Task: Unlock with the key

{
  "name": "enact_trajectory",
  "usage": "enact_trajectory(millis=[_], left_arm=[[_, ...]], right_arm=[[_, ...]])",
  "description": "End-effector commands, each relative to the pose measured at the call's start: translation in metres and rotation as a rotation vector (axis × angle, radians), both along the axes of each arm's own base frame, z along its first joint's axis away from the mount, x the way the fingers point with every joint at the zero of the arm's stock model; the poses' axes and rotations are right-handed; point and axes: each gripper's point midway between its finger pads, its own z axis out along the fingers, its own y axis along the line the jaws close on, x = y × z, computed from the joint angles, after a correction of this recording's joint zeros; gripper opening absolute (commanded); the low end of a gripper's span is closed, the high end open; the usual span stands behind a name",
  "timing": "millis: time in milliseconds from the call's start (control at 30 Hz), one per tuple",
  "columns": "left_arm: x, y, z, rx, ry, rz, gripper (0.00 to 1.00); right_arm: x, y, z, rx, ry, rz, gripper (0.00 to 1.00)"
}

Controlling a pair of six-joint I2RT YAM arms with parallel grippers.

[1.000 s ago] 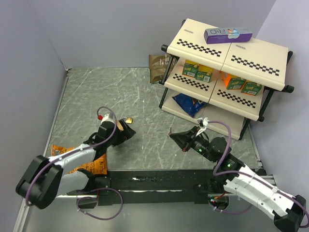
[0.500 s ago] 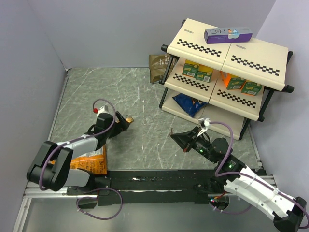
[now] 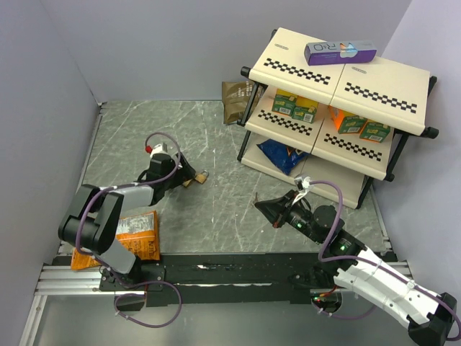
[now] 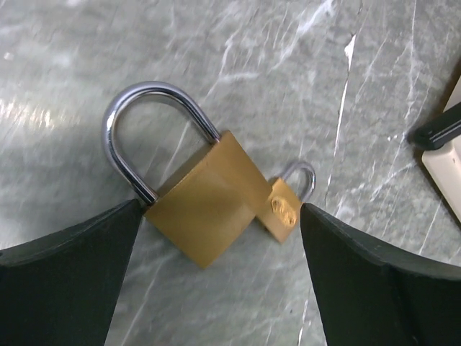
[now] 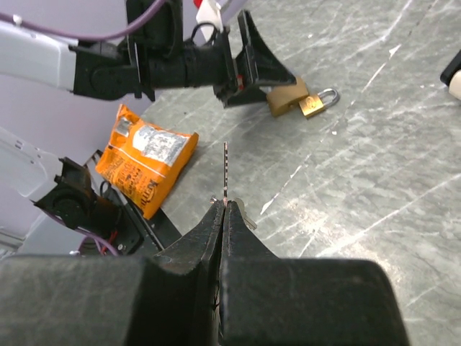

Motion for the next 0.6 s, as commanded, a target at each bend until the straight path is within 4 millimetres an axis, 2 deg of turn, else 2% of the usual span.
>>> enact_trajectory(millis=[0,367,567], left_arm=[[0.000,0.003,-0.016,0.059,0.048,-0.022,0.99],[0.024,-0.016,0.004,0.026,-0.041,-0.099,0.99],[0.031,-0.017,0.017,0.024,-0.065,-0.098,0.99]], right_arm=[[0.001,-0.004,-0.007,-0.001,0.017,-0.024,0.00],[0.001,-0.001,-0.019,-0.032,0.054,-0.008,0.00],[0.000,0.001,-0.026,-0.055,0.075,0.001,0.00]])
